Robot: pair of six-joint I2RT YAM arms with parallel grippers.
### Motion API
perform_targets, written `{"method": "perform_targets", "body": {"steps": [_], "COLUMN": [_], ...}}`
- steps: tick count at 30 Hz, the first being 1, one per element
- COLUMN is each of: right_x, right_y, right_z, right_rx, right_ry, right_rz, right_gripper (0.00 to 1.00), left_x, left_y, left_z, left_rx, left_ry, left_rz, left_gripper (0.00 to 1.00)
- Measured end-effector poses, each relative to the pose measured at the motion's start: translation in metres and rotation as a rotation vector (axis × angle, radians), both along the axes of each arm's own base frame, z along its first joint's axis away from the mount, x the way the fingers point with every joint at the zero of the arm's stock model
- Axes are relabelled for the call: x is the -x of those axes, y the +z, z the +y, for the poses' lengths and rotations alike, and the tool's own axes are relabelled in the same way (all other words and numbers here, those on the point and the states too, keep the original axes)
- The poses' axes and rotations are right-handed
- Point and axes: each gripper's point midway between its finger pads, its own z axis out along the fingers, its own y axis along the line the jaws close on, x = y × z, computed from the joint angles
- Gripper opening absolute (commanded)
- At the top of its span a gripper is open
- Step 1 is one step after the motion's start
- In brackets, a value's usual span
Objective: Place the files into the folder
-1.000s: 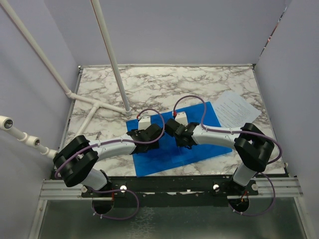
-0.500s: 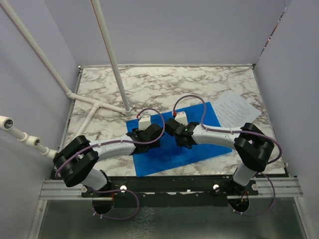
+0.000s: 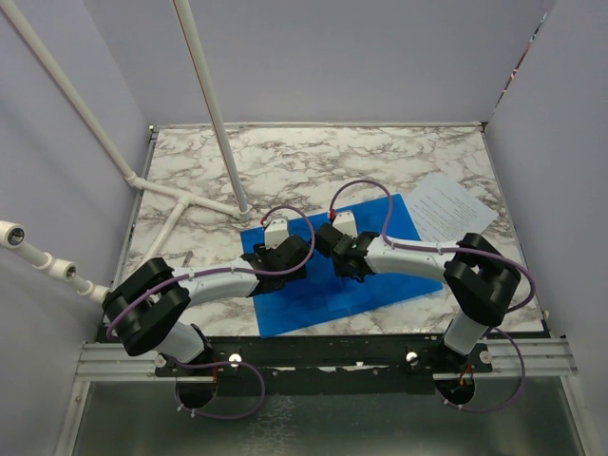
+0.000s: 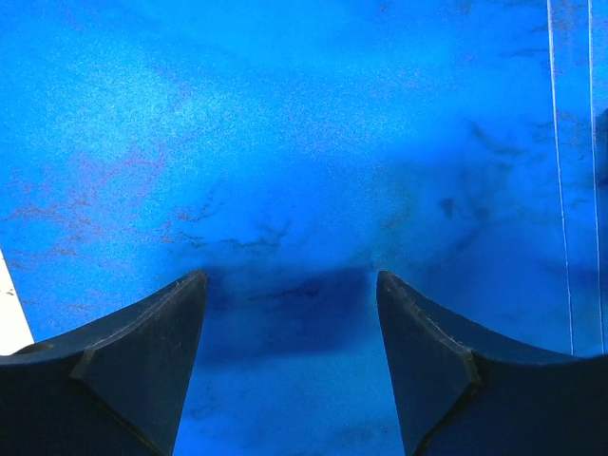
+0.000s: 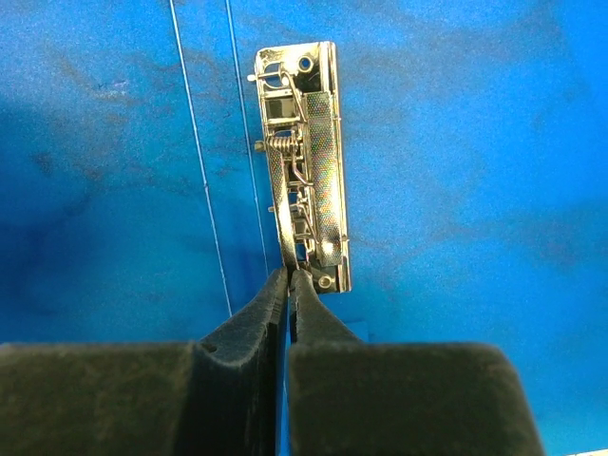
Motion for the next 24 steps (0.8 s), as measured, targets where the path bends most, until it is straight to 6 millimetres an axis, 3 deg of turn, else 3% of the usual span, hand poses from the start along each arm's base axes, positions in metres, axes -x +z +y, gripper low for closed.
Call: {"method": "perform_targets", "body": {"steps": [24], "right_x": [0.001], "right_y": [-0.012], "right_z": [-0.008], "right_rx": [-0.024], "right_ry": [-0.052], "right_rz": [-0.022], "right_gripper": [0.00], "left_x": [-0.010], "left_y": [-0.002], "left_z": [-0.002], "left_rx": [-0.001], "left_ry": [0.030], "left_rz": [-0.043], "left_gripper": [0.69]}}
